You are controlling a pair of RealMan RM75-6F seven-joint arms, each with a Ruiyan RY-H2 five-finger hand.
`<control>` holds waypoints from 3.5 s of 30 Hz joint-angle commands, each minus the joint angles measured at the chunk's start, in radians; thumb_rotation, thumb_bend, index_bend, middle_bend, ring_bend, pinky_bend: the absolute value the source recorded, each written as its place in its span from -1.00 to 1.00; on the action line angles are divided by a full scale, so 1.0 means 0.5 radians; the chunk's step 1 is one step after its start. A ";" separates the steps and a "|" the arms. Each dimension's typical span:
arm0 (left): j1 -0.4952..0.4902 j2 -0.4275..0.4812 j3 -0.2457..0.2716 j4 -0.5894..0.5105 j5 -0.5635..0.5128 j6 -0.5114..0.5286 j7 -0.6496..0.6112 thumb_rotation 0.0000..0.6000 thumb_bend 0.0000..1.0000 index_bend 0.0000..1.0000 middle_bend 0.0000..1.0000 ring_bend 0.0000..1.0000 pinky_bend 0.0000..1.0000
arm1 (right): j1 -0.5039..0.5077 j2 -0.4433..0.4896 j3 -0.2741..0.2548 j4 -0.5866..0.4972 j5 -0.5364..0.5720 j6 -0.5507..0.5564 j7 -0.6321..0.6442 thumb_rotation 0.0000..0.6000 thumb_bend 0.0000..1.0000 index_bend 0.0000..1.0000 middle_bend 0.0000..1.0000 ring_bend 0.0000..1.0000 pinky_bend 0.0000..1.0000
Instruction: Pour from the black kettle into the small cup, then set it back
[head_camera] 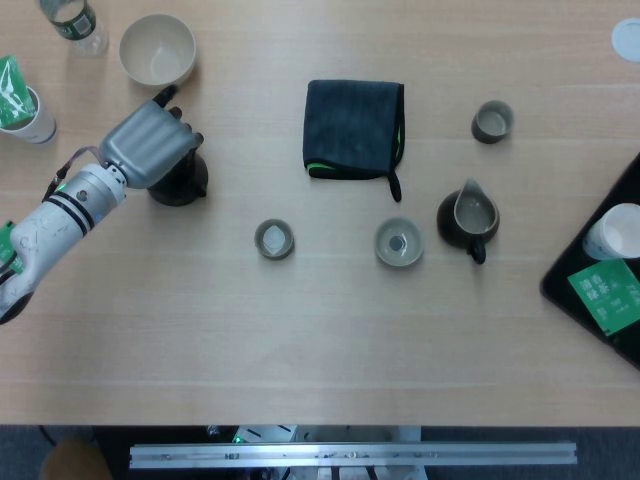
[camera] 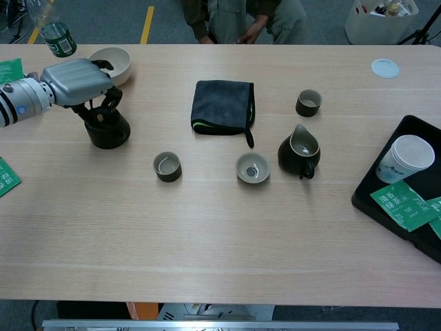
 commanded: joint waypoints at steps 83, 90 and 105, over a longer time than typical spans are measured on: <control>0.064 0.124 -0.036 -0.193 -0.116 0.028 -0.096 -0.33 -0.61 0.86 1.00 0.64 -0.68 | -0.002 -0.006 0.024 0.001 0.024 -0.003 0.014 1.00 -1.00 -0.28 -0.23 -0.54 -0.54; 0.117 0.155 -0.102 -0.259 -0.222 0.074 -0.016 -0.47 -0.61 0.89 1.00 0.66 -0.66 | -0.002 -0.005 0.021 -0.003 0.015 0.000 0.013 1.00 -1.00 -0.28 -0.23 -0.54 -0.54; 0.279 0.262 -0.279 -0.565 -0.630 0.172 0.306 0.08 -0.61 0.95 1.00 0.74 -0.55 | 0.005 -0.014 0.010 -0.003 -0.013 -0.002 0.016 1.00 -1.00 -0.28 -0.23 -0.54 -0.54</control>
